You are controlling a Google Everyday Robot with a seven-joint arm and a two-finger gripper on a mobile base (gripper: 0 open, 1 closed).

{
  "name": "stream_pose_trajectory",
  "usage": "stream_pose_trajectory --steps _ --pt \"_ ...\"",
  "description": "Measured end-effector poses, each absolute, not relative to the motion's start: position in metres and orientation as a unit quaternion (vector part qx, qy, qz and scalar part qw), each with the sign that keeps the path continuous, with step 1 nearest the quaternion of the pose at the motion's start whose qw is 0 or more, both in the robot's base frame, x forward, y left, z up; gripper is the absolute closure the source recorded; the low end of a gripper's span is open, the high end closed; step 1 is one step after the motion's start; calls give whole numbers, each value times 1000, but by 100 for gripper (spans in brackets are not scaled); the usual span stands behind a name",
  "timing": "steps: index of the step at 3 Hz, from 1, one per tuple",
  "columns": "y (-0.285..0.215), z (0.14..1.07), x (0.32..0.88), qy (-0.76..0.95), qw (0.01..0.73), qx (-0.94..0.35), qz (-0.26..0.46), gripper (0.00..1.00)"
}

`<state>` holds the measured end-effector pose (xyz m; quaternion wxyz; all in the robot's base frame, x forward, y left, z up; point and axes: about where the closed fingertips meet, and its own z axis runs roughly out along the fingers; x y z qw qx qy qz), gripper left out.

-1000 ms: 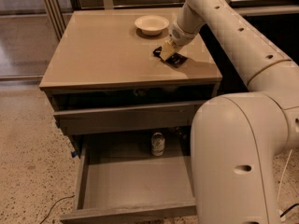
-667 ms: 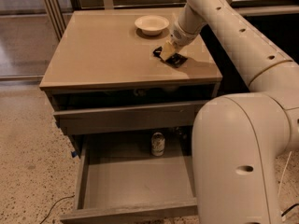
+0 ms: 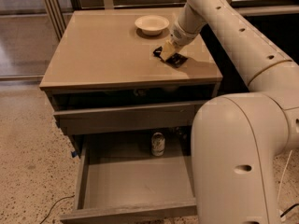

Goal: Place rxbar chocolate into middle drawer

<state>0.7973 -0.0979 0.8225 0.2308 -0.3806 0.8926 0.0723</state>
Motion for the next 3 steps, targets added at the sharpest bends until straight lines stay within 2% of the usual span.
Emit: stream_pose_trajectory --steps 2,3 --pt "-104 913 760 876 258 -402 59 100" --pt "-128 947 736 879 272 -390 45 100"
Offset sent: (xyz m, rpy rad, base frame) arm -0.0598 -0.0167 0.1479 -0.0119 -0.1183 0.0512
